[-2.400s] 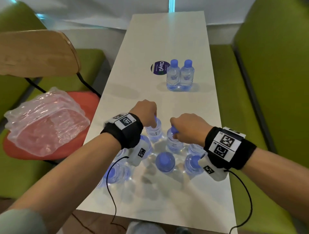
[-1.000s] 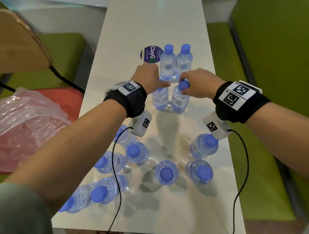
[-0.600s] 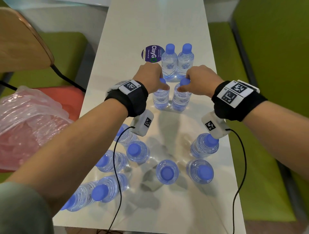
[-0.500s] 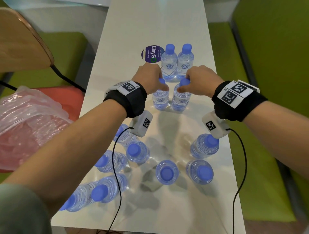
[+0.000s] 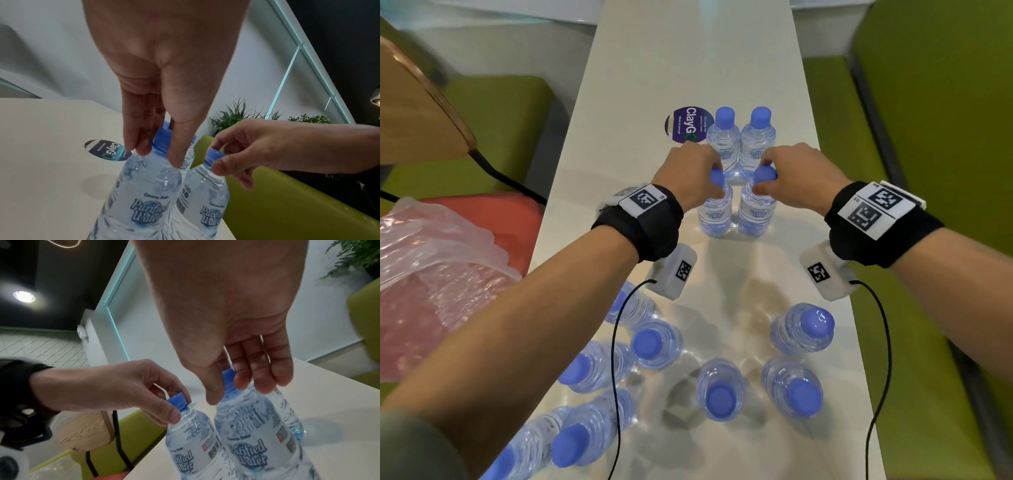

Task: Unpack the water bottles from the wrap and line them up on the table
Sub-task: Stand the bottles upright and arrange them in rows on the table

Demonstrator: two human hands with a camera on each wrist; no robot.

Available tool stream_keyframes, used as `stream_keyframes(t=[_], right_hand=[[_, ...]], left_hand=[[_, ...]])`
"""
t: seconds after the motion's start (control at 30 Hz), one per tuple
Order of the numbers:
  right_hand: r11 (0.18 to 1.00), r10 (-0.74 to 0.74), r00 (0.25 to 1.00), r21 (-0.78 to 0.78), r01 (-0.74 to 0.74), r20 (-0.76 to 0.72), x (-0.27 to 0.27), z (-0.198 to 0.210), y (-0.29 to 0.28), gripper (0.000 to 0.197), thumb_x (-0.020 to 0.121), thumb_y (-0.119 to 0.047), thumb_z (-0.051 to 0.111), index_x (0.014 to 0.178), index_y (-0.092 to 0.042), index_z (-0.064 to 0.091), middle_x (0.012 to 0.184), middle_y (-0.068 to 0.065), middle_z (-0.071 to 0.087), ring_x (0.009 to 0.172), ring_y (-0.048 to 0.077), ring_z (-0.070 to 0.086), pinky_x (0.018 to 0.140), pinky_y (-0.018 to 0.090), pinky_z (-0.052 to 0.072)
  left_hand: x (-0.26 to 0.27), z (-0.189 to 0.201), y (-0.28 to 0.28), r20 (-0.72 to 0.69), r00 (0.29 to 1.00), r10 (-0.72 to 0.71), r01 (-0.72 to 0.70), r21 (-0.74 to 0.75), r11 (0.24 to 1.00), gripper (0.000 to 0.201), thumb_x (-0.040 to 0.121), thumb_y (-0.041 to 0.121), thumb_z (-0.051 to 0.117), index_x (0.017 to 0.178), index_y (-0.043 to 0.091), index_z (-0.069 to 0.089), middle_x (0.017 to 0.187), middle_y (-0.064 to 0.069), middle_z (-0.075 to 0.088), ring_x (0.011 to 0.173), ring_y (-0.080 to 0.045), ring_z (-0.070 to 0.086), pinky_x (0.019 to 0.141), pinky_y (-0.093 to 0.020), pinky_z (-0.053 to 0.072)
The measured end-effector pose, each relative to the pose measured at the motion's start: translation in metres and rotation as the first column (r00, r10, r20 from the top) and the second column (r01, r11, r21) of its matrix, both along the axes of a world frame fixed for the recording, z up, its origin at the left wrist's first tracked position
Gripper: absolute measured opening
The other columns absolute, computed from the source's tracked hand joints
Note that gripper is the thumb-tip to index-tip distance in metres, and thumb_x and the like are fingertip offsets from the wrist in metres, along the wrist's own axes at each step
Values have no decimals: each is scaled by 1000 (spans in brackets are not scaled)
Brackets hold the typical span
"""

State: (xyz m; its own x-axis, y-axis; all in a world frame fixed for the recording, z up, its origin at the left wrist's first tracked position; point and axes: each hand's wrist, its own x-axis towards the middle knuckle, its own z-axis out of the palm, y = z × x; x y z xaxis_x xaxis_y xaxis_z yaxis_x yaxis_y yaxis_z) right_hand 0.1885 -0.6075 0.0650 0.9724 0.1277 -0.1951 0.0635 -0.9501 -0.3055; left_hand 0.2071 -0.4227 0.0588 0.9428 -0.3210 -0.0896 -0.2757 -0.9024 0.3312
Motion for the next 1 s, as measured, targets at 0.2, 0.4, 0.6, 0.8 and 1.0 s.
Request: stream_keyframes(t=[0.2,0.4,0.6,0.8,1.0], right_hand=[[998,-58,997,20,58,41,23,-3,-8,36,87,-35,65,113,-11,61,95,12,61,83,29,52,70,30,37],[996,-89,995,28,88,44,40,-6,-10,33,88,-35,63,113,-12,60,97,10,61,84,28,52,71,31,39],[993,-99,993,67,95,59,44,-13,-8,33,89,-32,63,115,-11,59,103,15,62,84,30,51,70,32,38],[978,-154,984,157,139,89,55,-9,-20,48,85,-58,60,116,-21,59,102,7,66,97,28,61,75,32,43],[983,-144,980,135,126,137,87,-2,-15,44,96,-36,54,137,-22,52,120,10,66,118,31,57,96,36,44]], left_hand=[[23,-2,-14,25,1000,3,-3,-7,1000,28,79,23,72,104,11,69,96,-10,68,84,-26,56,70,-28,34],[41,-4,-23,28,999,29,-29,-12,1000,25,82,21,67,104,8,68,102,-10,68,97,-30,61,72,-28,35],[44,-10,-27,25,997,67,-65,-76,995,24,82,22,66,101,8,67,96,-8,64,94,-28,61,70,-26,34],[54,-1,-16,60,987,152,-138,-193,972,43,78,57,67,100,20,68,91,6,65,84,-16,59,71,-24,35],[88,6,-13,57,977,208,-187,-259,948,46,88,45,61,127,21,59,112,0,69,105,-21,63,88,-27,44]])
